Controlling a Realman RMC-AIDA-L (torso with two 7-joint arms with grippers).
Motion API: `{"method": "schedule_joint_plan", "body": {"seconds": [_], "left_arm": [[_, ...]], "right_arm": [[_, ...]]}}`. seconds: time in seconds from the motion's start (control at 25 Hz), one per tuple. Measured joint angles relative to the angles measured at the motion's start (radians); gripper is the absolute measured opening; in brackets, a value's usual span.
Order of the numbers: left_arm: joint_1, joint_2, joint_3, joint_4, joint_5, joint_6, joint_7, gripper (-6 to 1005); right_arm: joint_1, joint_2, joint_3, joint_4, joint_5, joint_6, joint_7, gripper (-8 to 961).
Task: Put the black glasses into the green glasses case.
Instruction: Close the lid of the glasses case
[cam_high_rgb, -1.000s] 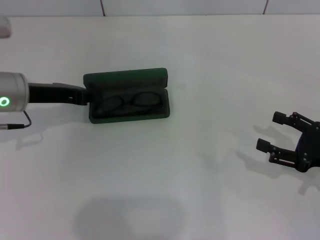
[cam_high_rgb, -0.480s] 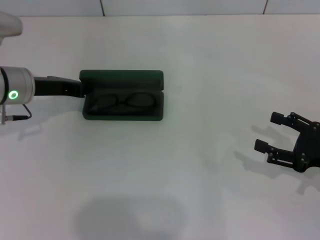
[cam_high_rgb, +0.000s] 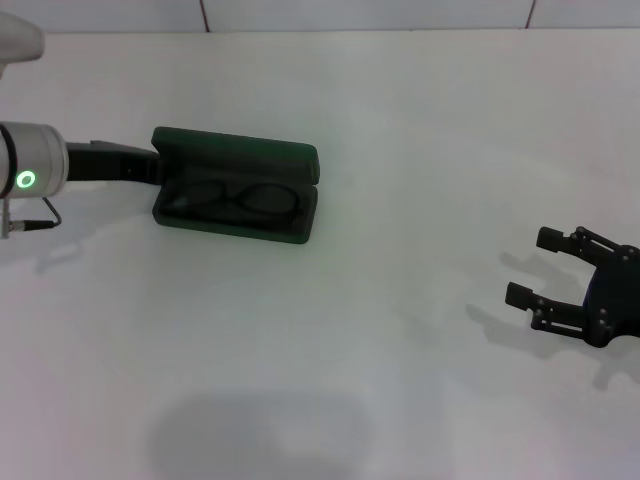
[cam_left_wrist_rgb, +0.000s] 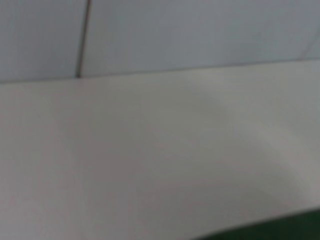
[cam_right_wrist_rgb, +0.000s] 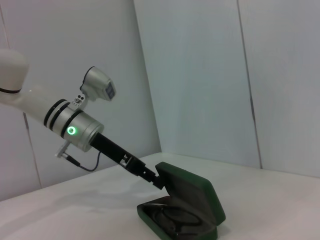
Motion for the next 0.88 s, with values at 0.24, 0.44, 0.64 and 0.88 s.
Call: {"method": "schedule_joint_plan", "body": {"seconds": [0.24,0.44,0.64,0.88], "left_arm": [[-0.003,0.038,-0.004,0.009,-0.020,0.243,0.009,101],[0.012,0.050,-0.009,0.011,-0.209,0.331,0.035,102],[0.042,0.018,-0.043,0.025,-0.381,0.283,0.065,103],[0.049,-0.045,-0.024,0.070,-0.371,0.063,0.010,104]], "right_arm": [[0.000,0.000,0.002,-0.002,0.000,0.000,0.000,873],[0.000,0.000,0.002,-0.002,0.000,0.001,-0.001,873],[0.000,0.000,0.002,-0.005,0.001,0.001,-0.001,873],[0.000,0.000,0.002,-0.006,0.003,0.002,-0.001,873]]}}
